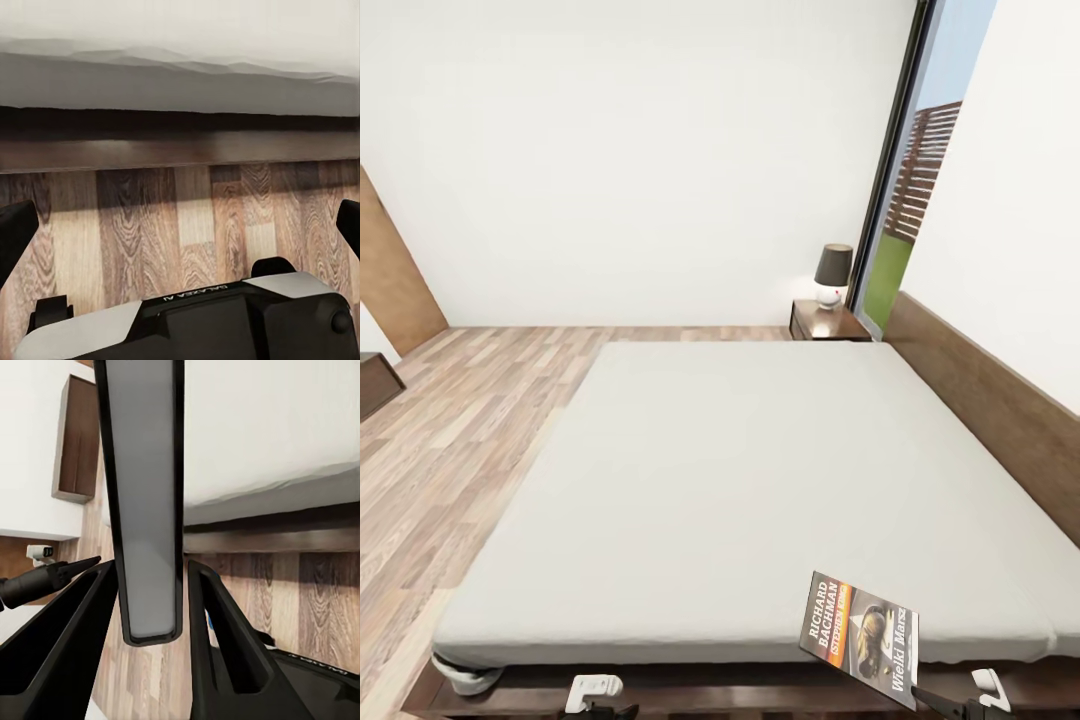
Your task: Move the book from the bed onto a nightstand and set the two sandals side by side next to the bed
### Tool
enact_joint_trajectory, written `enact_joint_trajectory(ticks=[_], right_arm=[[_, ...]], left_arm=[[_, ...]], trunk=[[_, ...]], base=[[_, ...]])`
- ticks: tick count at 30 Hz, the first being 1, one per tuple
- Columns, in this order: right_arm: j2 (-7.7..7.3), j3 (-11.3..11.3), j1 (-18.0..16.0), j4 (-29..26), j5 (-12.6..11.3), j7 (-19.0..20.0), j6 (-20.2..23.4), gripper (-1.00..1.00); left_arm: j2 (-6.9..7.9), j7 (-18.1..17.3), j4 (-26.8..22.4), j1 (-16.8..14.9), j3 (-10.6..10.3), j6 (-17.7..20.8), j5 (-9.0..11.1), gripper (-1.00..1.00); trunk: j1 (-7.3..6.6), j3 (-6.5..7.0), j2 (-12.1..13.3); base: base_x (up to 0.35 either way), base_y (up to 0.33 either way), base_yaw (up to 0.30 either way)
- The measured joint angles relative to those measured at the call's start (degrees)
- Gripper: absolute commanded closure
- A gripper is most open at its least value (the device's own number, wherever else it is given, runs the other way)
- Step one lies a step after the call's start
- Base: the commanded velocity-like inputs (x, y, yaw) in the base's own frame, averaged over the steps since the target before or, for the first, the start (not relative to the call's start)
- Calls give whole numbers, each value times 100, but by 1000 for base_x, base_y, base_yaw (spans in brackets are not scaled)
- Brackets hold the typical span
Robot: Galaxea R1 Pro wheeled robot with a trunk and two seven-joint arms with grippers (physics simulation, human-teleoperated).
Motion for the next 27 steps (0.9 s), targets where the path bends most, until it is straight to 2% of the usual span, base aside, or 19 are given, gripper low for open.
enact_joint_trajectory(ticks=[27], right_arm=[[0, 2, 0, 0, 1, 0, 0, 100]], left_arm=[[-2, 0, 0, 0, 0, 0, 0, -100]], trunk=[[0, 254, 1]], base=[[0, 0, 0]])
